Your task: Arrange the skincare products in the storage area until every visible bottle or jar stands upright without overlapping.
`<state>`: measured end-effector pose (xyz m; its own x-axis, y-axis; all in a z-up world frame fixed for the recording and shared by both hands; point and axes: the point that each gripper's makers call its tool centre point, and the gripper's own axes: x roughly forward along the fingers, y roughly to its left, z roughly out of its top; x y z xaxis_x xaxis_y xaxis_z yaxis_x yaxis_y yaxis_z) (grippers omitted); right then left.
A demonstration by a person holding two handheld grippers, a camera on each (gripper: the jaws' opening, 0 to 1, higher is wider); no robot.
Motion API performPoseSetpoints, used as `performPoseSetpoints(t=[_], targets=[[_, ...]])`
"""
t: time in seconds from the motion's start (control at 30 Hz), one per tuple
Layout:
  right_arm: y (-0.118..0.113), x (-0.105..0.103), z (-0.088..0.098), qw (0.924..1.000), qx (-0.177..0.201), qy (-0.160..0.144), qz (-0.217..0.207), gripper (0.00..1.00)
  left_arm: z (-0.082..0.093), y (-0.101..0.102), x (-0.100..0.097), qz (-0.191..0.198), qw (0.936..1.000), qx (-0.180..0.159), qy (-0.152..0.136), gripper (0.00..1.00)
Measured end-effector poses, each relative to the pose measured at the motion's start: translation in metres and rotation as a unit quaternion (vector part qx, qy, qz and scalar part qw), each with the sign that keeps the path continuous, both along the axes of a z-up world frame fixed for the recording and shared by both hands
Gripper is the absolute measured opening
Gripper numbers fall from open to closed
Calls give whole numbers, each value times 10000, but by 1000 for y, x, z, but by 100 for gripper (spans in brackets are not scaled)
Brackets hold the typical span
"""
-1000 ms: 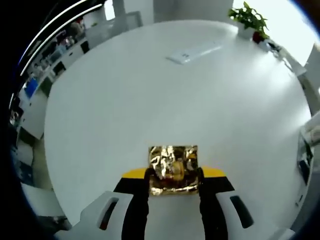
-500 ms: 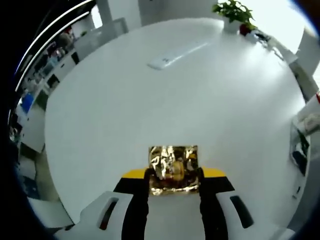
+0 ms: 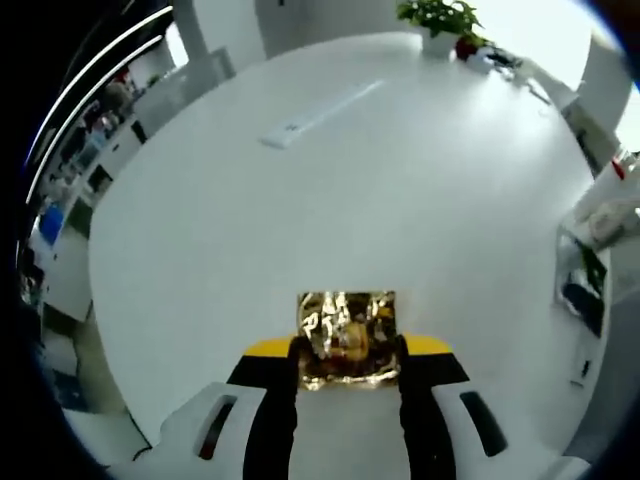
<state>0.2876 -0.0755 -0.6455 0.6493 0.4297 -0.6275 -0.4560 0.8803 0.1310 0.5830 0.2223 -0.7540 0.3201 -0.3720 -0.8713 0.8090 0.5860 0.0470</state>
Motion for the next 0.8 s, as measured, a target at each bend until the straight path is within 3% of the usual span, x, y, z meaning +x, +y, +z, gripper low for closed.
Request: performPoseSetpoints(t=[0.47, 0.6, 0.8], targets=[[3, -6, 8, 9996, -23, -219, 181, 93, 13, -27, -33, -504, 9986, 55, -140, 36], [4, -7, 9, 9995, 3, -265, 197, 94, 17, -38, -44, -540, 9983, -114, -188, 36], [3, -9, 13, 9988, -85, -389, 303, 97, 19, -48, -63, -810, 9964, 14, -269, 36]])
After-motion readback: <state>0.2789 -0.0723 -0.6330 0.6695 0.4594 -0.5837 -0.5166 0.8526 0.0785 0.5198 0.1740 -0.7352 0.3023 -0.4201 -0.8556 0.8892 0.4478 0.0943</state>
